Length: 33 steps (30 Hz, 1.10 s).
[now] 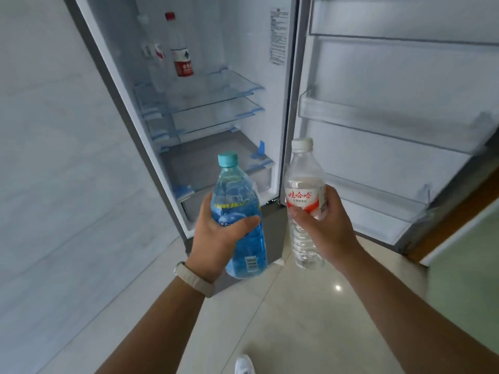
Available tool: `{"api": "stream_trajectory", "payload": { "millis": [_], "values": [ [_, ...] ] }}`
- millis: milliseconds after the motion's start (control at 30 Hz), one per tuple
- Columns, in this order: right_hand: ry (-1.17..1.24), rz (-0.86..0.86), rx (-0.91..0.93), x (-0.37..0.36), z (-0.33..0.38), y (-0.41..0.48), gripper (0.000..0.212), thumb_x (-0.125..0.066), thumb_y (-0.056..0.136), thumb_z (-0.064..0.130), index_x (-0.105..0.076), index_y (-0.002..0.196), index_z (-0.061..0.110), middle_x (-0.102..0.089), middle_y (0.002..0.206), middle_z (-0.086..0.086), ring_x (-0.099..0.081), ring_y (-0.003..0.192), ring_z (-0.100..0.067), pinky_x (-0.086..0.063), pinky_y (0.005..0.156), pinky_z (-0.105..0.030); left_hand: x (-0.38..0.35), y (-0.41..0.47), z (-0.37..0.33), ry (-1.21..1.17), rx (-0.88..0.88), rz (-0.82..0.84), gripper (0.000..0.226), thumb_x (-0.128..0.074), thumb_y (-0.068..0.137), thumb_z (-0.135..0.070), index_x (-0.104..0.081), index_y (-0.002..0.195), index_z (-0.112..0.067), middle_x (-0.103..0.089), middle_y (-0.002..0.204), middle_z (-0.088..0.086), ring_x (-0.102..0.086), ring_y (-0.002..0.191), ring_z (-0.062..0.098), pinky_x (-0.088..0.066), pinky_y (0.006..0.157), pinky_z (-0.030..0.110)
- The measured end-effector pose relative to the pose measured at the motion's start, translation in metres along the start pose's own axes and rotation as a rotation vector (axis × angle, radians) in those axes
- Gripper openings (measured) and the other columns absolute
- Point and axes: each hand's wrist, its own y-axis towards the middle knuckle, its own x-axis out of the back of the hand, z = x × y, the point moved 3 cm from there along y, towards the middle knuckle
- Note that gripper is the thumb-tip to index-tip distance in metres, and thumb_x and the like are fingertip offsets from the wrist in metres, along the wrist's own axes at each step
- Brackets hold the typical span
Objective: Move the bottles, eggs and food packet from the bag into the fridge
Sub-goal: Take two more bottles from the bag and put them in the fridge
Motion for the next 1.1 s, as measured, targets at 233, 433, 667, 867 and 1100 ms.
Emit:
{"api": "stream_trajectory", "payload": {
  "millis": [233,433,667,867,1100],
  "values": [
    [-0.039,-0.019,0.073,-0.060,0.026,0.084,0.047,-0.074,0.082,0.034,-0.045,0.119,0.034,-0.062,0.101,0.018,-0.062,0.088,0.009,-0.049,0.063,-0.008,0.052,0.090,-0.010,-0.001,-0.040,-0.021,0.082,-0.085,0.055,-0.032,-0.052,0.127,-0.009,-0.068,0.108,0.014,-0.071,0.096,0.030,-0.058,0.087,0.053],
    [-0.078,-0.028,0.091,-0.088,0.034,0.126,0.051,-0.074,0.082,0.040,-0.044,0.124,0.035,-0.062,0.108,0.015,-0.064,0.093,-0.003,-0.054,0.081,-0.022,0.083,0.136,-0.020,-0.008,-0.073,-0.057,0.082,-0.084,0.056,-0.032,-0.052,0.128,-0.010,-0.069,0.109,0.013,-0.070,0.098,0.030,-0.057,0.088,0.053],
    [-0.078,-0.025,0.156,-0.108,0.052,0.186,0.052,-0.074,0.081,0.039,-0.047,0.125,0.030,-0.063,0.107,0.013,-0.065,0.093,-0.006,-0.053,0.076,-0.020,0.090,0.188,-0.035,-0.023,-0.108,-0.080,0.080,-0.084,0.055,-0.033,-0.053,0.126,-0.013,-0.071,0.105,0.006,-0.072,0.095,0.024,-0.060,0.082,0.040],
    [0.010,0.024,0.218,-0.130,0.075,0.258,0.047,-0.077,0.080,0.030,-0.047,0.117,0.033,-0.064,0.094,0.018,-0.064,0.082,0.008,-0.048,0.061,-0.006,0.085,0.252,-0.058,-0.078,-0.170,-0.123,0.077,-0.083,0.056,-0.026,-0.055,0.122,0.001,-0.071,0.102,0.015,-0.072,0.088,0.027,-0.058,0.073,0.033],
    [0.110,0.120,0.263,-0.154,0.095,0.353,0.052,-0.077,0.080,0.025,-0.048,0.124,0.027,-0.066,0.102,0.009,-0.067,0.082,0.000,-0.051,0.062,-0.010,0.084,0.337,-0.092,-0.039,-0.237,-0.174,0.074,-0.083,0.058,-0.026,-0.057,0.122,0.000,-0.071,0.108,0.018,-0.071,0.096,0.033,-0.060,0.080,0.043]
  ]
}}
